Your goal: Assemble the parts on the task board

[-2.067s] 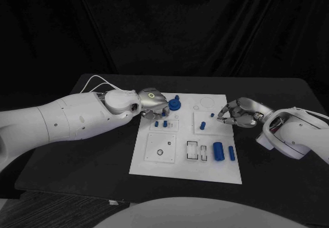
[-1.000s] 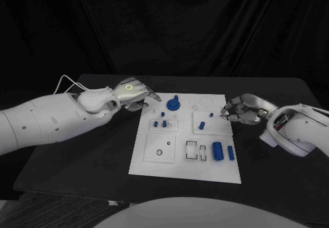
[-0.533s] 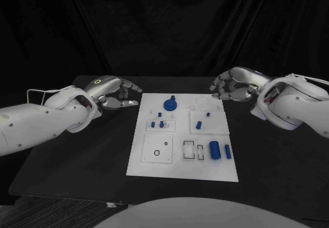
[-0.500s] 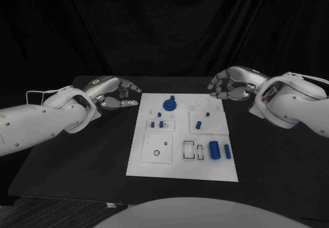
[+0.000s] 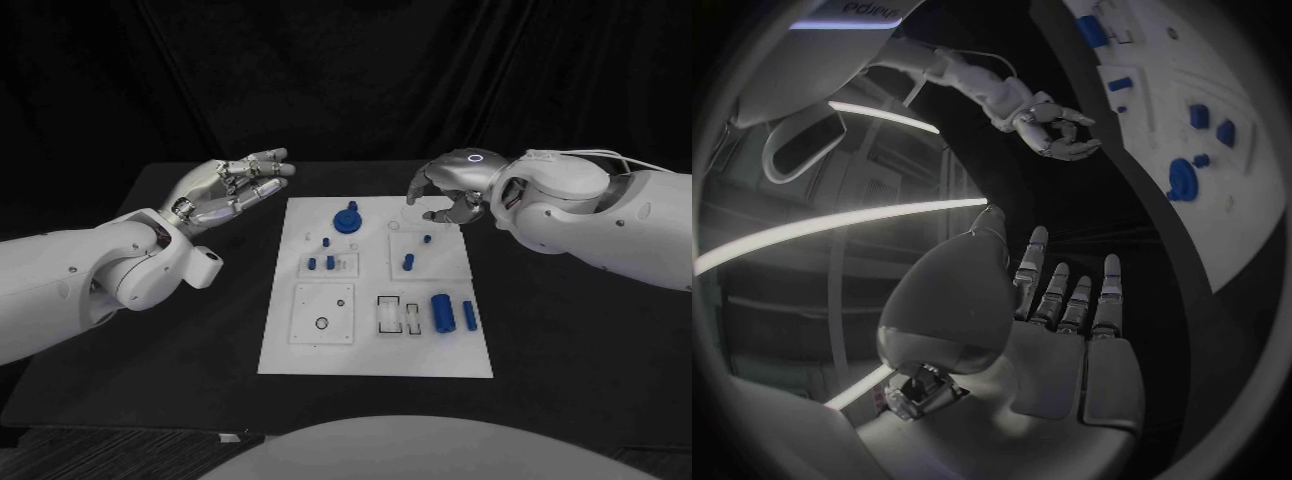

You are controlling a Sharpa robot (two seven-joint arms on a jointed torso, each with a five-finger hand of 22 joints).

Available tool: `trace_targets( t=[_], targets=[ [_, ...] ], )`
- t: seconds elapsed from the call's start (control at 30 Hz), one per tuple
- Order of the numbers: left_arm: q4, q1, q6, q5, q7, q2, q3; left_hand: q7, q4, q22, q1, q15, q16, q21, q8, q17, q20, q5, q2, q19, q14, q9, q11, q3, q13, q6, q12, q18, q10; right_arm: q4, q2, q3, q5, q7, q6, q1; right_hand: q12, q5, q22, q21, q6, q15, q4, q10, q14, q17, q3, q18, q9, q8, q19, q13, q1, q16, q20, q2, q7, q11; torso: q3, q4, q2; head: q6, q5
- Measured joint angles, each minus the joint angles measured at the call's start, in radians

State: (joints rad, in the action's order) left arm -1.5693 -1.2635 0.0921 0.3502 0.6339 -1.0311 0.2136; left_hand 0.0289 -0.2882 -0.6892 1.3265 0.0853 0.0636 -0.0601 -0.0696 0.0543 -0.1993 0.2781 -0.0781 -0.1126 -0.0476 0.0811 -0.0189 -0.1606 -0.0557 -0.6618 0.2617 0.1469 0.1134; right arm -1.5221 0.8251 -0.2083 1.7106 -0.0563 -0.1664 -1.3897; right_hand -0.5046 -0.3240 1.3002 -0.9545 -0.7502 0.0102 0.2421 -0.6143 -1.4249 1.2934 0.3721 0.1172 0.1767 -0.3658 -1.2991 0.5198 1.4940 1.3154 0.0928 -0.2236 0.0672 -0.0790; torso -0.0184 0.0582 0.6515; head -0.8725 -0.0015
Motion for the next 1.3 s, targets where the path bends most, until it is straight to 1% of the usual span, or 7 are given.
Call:
trace_targets(
  t=[0.07,0.13,0.5,0.67,0.8,1.23,1.3],
  targets=[
    [-0.005,0.008,-0.035,-0.067,0.01,-0.002,0.0,-0.016,-0.003,0.108,0.0,0.002,-0.027,0.004,0.0,-0.03,0.002,-0.008,0.0,0.037,0.01,-0.004,0.027,-0.002,0.011,0.054,-0.026,0.0,-0.033,0.003,-0.006,0.0,0.02,-0.004,0.018,0.004,0.0,-0.137,0.0,0.0,-0.007,0.0,-0.012,0.012,0.0,-0.011,-0.012,0.0,0.0,0.0,-0.006,-0.026,-0.032,0.0,-0.006,-0.019,-0.006,-0.012,0.0028,0.0012,0.001,0.0,-0.004],
    [-0.006,0.015,-0.059,-0.112,0.016,-0.003,0.001,-0.023,-0.003,0.159,0.0,-0.008,-0.046,0.005,0.0,-0.035,0.014,-0.008,0.0,0.054,0.021,-0.015,0.036,-0.002,0.015,0.132,-0.038,0.0,-0.058,0.004,-0.01,0.0,0.032,-0.006,0.03,0.008,0.0,-0.185,0.0,0.0,-0.007,0.0,-0.026,0.013,0.0,-0.013,0.002,0.0,0.0,0.0,-0.012,-0.039,-0.039,0.0,0.002,-0.021,-0.006,-0.012,0.005,0.0015,0.002,0.0,-0.006],
    [0.004,0.042,-0.113,-0.227,0.035,-0.005,0.001,-0.009,0.005,0.193,0.018,-0.026,-0.046,0.005,0.012,-0.037,0.04,0.002,-0.018,0.046,0.038,-0.02,0.024,-0.01,0.015,0.174,-0.037,0.0,-0.079,0.013,-0.012,0.0,0.07,-0.01,0.064,0.025,0.0,-0.116,0.0,0.01,-0.007,0.0,0.05,0.013,0.0,-0.025,-0.151,0.0,0.003,0.035,-0.018,-0.1,-0.122,0.0,0.007,-0.022,-0.007,-0.012,0.0229,0.0072,0.005,0.0,-0.024],
    [0.016,0.049,-0.129,-0.243,0.038,0.003,0.001,0.001,0.005,0.206,0.031,0.001,-0.046,0.005,0.012,-0.037,0.006,0.01,-0.031,0.051,0.047,-0.021,0.013,-0.01,0.015,0.185,-0.037,0.0,-0.09,0.021,-0.012,0.0,0.076,-0.009,0.068,0.041,0.0,-0.118,0.0,0.013,-0.007,0.0,0.05,0.012,0.0,-0.029,-0.152,0.0,0.005,0.035,-0.028,-0.11,-0.153,0.0,0.003,-0.028,-0.007,-0.012,0.0274,0.0091,0.004,0.0,-0.021],
    [0.026,0.052,-0.138,-0.251,0.039,0.011,0.001,-0.029,0.005,0.217,0.031,0.001,-0.046,0.005,0.012,-0.037,0.006,0.01,-0.031,0.051,0.047,-0.024,0.014,-0.01,0.015,0.216,-0.037,0.0,-0.09,0.029,-0.012,0.0,0.079,-0.008,0.069,0.052,0.0,-0.152,0.0,0.016,-0.007,0.0,0.05,0.012,0.0,-0.035,-0.151,0.0,0.009,0.044,-0.028,-0.115,-0.153,0.0,0.004,-0.027,-0.007,-0.012,0.0286,0.0095,0.002,0.0,-0.021],
    [0.041,0.054,-0.156,-0.26,0.042,0.021,0.001,-0.023,0.005,0.224,0.044,0.008,-0.045,0.005,0.012,-0.037,-0.003,0.022,-0.044,0.042,0.04,-0.024,0.013,-0.01,0.015,0.22,-0.025,0.0,-0.09,0.062,-0.024,0.0,0.083,-0.006,0.072,0.07,-0.012,-0.225,0.0,0.016,-0.016,0.0,0.024,-0.025,0.0,-0.043,-0.125,0.0,0.018,0.044,-0.041,-0.13,-0.121,0.0,0.001,0.004,-0.015,-0.013,0.0272,0.0075,0.004,0.0,-0.019],
    [0.041,0.055,-0.159,-0.26,0.042,0.022,0.001,-0.023,0.005,0.227,0.044,0.008,-0.045,0.005,0.012,-0.037,-0.003,0.033,-0.044,0.042,0.04,-0.024,0.013,-0.01,0.015,0.22,-0.025,0.0,-0.09,0.066,-0.024,0.0,0.083,-0.006,0.075,0.073,-0.012,-0.233,0.0,0.016,-0.017,0.0,0.006,-0.038,0.0,-0.043,-0.107,0.0,0.019,0.044,-0.046,-0.132,-0.102,0.0,-0.003,-0.009,-0.015,-0.009,0.027,0.0077,0.005,0.0,-0.019]
  ],
)
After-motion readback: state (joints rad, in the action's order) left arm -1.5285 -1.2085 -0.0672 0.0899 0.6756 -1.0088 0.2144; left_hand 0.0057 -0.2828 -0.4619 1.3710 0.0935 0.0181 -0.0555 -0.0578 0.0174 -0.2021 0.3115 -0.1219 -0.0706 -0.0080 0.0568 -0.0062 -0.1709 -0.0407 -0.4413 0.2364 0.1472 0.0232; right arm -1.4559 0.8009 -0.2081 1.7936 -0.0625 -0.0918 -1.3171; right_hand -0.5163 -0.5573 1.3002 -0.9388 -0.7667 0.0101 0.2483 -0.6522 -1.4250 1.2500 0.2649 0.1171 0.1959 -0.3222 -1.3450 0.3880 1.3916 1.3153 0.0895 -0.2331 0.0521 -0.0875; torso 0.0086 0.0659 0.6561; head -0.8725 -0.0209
